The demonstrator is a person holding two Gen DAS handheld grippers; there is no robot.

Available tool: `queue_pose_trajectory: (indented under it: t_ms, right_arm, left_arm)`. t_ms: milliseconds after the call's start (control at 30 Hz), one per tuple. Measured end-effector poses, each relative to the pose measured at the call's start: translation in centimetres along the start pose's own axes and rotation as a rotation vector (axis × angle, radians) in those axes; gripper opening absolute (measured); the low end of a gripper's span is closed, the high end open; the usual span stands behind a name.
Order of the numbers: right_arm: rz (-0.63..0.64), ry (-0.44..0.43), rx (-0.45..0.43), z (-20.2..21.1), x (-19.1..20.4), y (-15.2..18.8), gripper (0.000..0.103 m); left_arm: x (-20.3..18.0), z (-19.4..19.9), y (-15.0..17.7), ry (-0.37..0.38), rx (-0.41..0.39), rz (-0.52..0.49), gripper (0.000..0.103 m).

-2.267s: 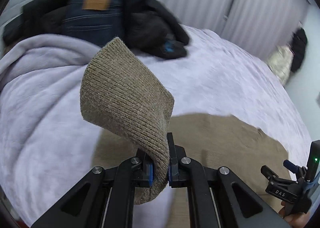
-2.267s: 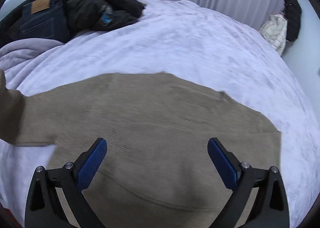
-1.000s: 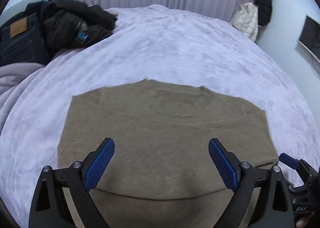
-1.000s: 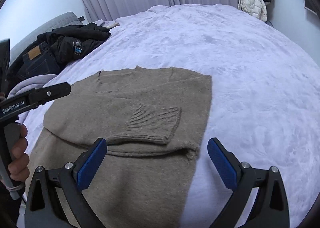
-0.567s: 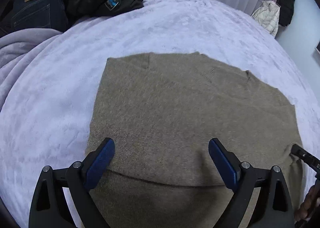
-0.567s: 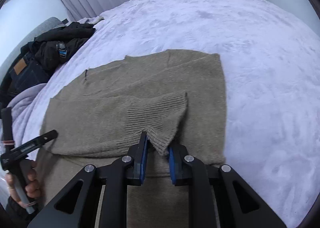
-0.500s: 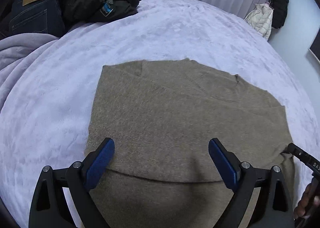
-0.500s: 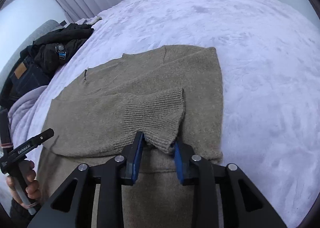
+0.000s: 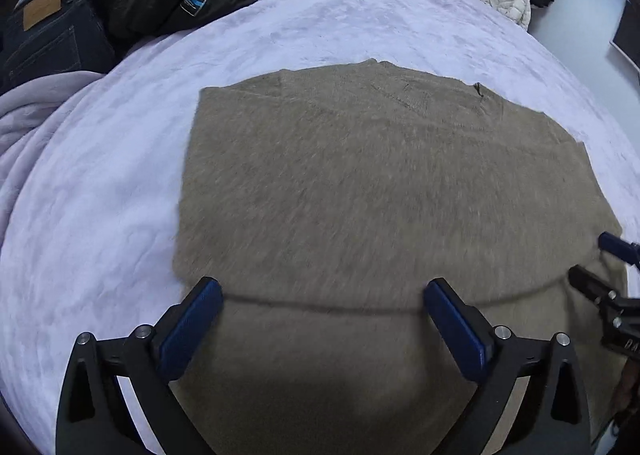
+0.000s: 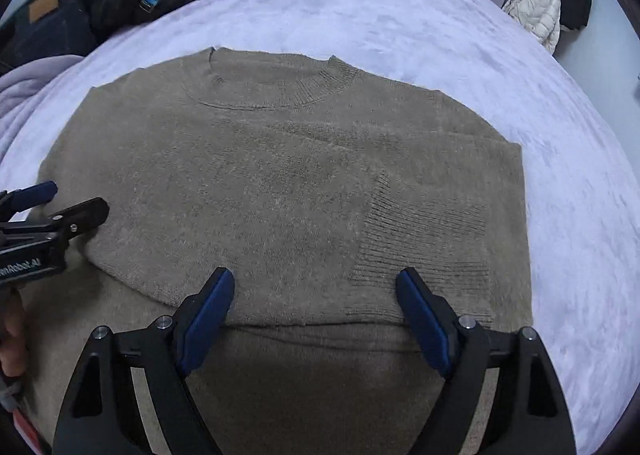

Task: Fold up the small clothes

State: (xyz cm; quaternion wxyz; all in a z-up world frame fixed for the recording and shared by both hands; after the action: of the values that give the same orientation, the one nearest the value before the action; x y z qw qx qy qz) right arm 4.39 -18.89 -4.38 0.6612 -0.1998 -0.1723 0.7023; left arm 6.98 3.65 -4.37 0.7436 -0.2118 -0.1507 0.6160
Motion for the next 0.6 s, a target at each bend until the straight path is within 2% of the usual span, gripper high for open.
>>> queue_pose_trajectory:
  t_ms: [67, 100, 133, 200, 267, 300, 367, 400, 433, 500, 600]
  right_arm:
    - [0.019, 0.073, 0.016, 1.9, -0.9, 2.1, 0.087]
    - [0.023, 0.084, -0.006, 3.3, -1.2, 2.9, 0.087]
    - [0.026, 0.052, -0.04, 4.7, -1.1, 3.4, 0.087]
    - [0.028, -0.044, -0.065, 6.1, 0.3, 3.9, 0.087]
    - [0.072, -0.105, -0.06, 5.6, 2.7, 3.5, 0.087]
    - [0.092, -0.108, -0.06, 4.9, 3.6, 3.3, 0.087]
    - [0.105, -0.099, -0.003, 2.6, 4.5, 3.8, 0.087]
    - [0.114, -0.087, 0.031, 1.6, 4.7, 4.5, 0.086]
    - [0.127, -0.069, 0.021, 1.4, 4.4, 5.1, 0.086]
    - [0.13, -0.045, -0.022, 2.7, 2.9, 6.6, 0.086]
    - [0.062, 0.0, -0.029, 4.0, -1.0, 8.9, 0.087]
  left_arm:
    - [0.6, 1.8, 1.8, -0.002, -0.027, -0.021, 0.103]
    - [0.4, 2.7, 2.7, 0.036, -0.031, -0.026, 0.103]
    - [-0.4, 3.3, 3.4, 0.079, -0.032, -0.042, 0.103]
    - [-2.8, 4.0, 3.9, 0.106, -0.051, -0.11, 0.103]
    - [-4.7, 3.9, 3.9, 0.084, -0.076, -0.164, 0.103]
    - [-5.1, 3.1, 4.0, 0.076, -0.061, -0.165, 0.103]
    - [-4.5, 0.8, 4.5, 0.031, 0.008, -0.15, 0.103]
    - [-3.5, 0.1, 5.0, 0.044, 0.025, -0.119, 0.103]
    - [-2.4, 0.7, 5.5, 0.077, 0.004, -0.085, 0.103]
    - [-0.8, 1.7, 6.4, 0.051, -0.021, -0.068, 0.103]
    - [1.3, 2.7, 8.2, 0.039, -0.049, -0.059, 0.103]
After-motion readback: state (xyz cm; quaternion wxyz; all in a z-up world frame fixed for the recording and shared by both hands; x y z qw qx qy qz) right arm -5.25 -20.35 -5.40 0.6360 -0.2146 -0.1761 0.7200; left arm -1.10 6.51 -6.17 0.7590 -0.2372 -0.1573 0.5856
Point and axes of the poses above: each gripper's, at about its wrist camera, not at the fingertips, and z roughly against the way its jaws point, x to its left, y to its underside, the point moved 4 cm from there along -z, roughly the way its jaws point, and after that the axes turned 1 degree about z, right-handed, at the moved point
